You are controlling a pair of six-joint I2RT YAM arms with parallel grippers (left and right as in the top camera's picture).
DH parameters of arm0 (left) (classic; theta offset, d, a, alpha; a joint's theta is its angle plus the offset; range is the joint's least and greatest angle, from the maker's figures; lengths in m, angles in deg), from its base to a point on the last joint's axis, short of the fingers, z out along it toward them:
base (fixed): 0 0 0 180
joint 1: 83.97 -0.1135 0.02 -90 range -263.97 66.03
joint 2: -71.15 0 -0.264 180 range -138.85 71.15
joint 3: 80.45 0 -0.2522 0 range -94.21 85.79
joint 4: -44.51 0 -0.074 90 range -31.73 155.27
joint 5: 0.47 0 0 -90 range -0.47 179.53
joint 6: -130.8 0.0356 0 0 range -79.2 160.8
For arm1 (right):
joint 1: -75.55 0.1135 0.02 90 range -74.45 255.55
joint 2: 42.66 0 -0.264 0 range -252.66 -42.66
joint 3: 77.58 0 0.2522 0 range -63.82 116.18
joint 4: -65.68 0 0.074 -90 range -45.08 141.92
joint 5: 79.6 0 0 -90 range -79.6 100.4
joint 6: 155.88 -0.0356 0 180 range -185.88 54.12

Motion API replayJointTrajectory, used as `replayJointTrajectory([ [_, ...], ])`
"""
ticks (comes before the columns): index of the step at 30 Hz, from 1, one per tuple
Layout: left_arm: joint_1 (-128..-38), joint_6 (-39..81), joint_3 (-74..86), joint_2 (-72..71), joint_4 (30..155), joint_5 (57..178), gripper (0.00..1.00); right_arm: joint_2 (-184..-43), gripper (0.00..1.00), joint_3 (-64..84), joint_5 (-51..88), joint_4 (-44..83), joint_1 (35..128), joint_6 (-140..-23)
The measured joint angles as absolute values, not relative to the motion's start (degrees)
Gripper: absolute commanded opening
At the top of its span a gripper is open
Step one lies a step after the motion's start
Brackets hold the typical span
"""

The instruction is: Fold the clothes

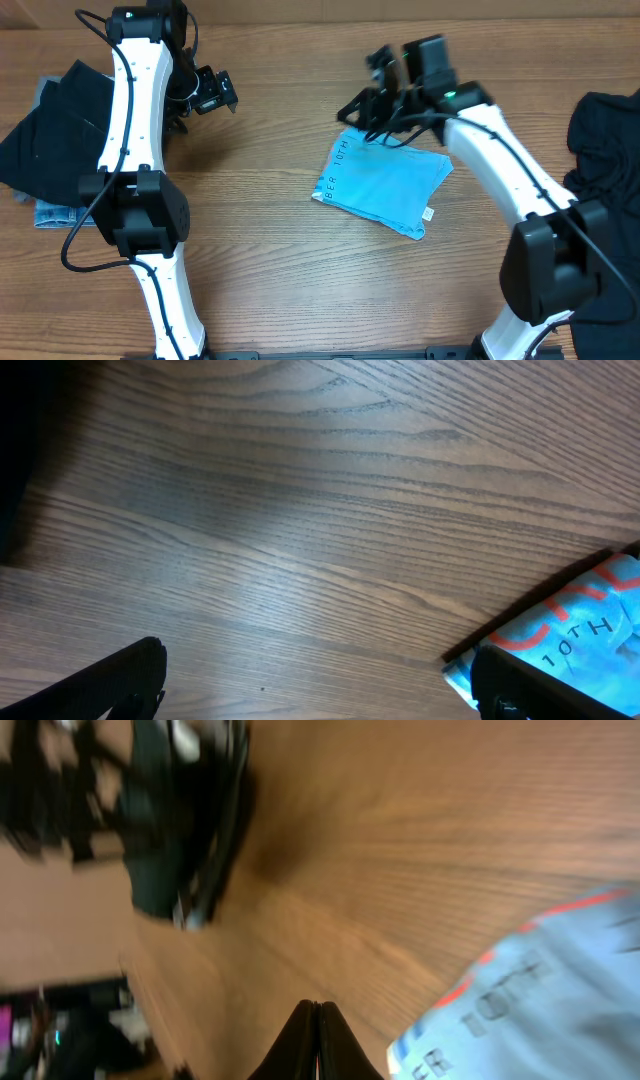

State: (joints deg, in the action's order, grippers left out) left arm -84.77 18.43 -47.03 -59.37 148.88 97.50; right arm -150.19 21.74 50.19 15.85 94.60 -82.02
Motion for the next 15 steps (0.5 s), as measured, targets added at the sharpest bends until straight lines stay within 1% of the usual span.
replayJointTrajectory([
  [3,-84.77,18.43,-47.03,-59.37,148.88,97.50,1.00,-150.36,0.04,17.65,47.33,16.37,98.95,-80.97],
  [7,-84.77,18.43,-47.03,-59.37,148.88,97.50,1.00,-150.69,0.04,10.77,42.59,20.42,103.85,-80.43],
  [10,-84.77,18.43,-47.03,-59.37,148.90,97.50,1.00,-150.80,0.04,5.63,40.29,25.90,105.27,-80.91],
  [15,-84.77,18.43,-47.03,-59.37,148.88,97.50,1.00,-151.33,0.04,-2.15,35.61,34.08,105.20,-84.86],
])
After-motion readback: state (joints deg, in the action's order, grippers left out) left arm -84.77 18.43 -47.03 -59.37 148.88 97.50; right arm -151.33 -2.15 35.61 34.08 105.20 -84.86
